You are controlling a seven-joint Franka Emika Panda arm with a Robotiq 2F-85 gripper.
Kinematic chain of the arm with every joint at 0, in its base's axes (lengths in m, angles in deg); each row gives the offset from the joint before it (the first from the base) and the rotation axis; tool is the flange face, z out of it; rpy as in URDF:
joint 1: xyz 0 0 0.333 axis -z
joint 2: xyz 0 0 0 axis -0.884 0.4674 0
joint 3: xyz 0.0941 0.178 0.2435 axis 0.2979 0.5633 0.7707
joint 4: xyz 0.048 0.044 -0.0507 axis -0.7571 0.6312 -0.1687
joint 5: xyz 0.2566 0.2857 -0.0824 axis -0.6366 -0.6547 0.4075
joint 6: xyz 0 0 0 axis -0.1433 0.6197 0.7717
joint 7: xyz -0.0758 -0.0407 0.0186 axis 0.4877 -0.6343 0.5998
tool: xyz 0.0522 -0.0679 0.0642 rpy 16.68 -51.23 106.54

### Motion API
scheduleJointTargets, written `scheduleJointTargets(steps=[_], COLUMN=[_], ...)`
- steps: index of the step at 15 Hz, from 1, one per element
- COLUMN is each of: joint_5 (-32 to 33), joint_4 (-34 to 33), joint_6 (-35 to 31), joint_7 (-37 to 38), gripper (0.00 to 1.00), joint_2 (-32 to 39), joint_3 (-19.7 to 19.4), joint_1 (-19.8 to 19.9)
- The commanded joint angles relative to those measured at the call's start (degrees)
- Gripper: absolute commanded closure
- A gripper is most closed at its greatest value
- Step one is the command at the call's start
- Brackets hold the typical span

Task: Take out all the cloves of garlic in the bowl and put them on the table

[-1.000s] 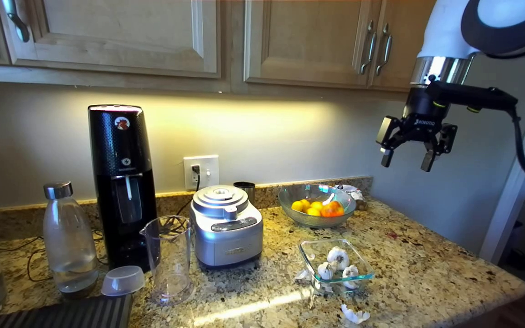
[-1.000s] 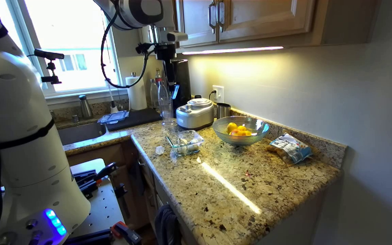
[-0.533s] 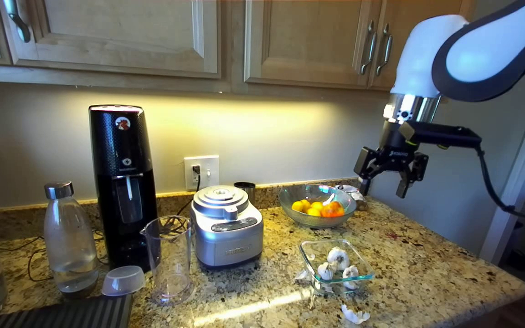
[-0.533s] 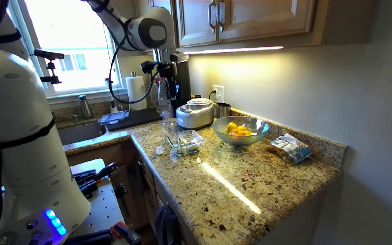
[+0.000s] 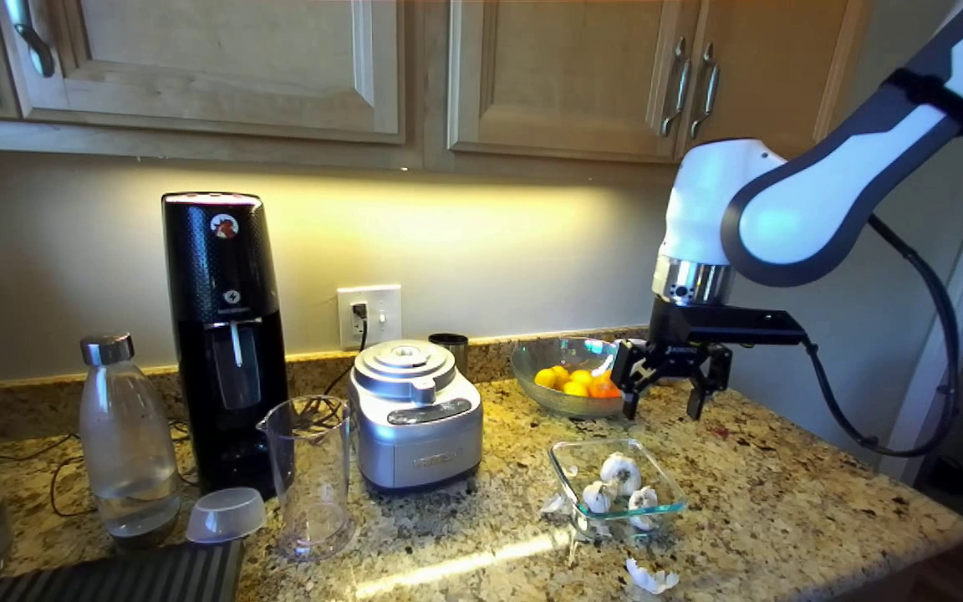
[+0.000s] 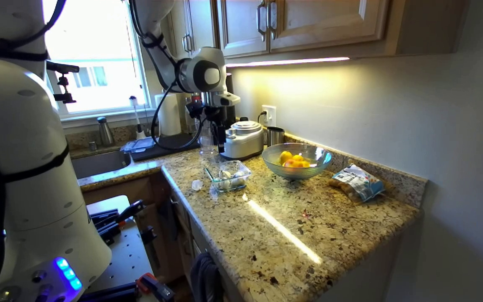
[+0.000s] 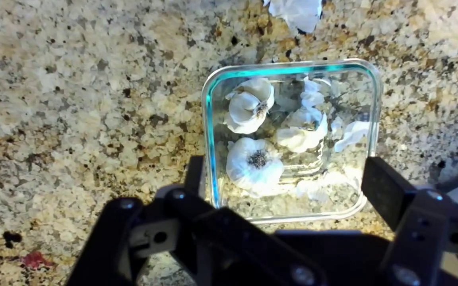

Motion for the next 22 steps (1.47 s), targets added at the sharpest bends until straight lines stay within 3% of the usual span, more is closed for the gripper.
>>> scheduleJointTargets(steps=[1, 2, 3, 8, 22], joint_5=[1.4, 0.9, -0.5, -0.2, -2.2], joint_4=[-3.0, -2.0, -2.5, -3.3, -16.0], joint_6=[2.8, 4.9, 1.1, 3.4, 1.9], joint_7=[1.1, -0.8, -0.8, -0.9, 7.6], gripper=[0.00, 0.00, 0.00, 0.00, 0.00], joint_2=[1.9, -1.0, 2.6, 1.0, 18.2], joint_3=[-3.8, -4.1, -4.0, -4.2, -8.6], joint_1=[-3.6, -3.5, -3.7, -3.7, -10.1])
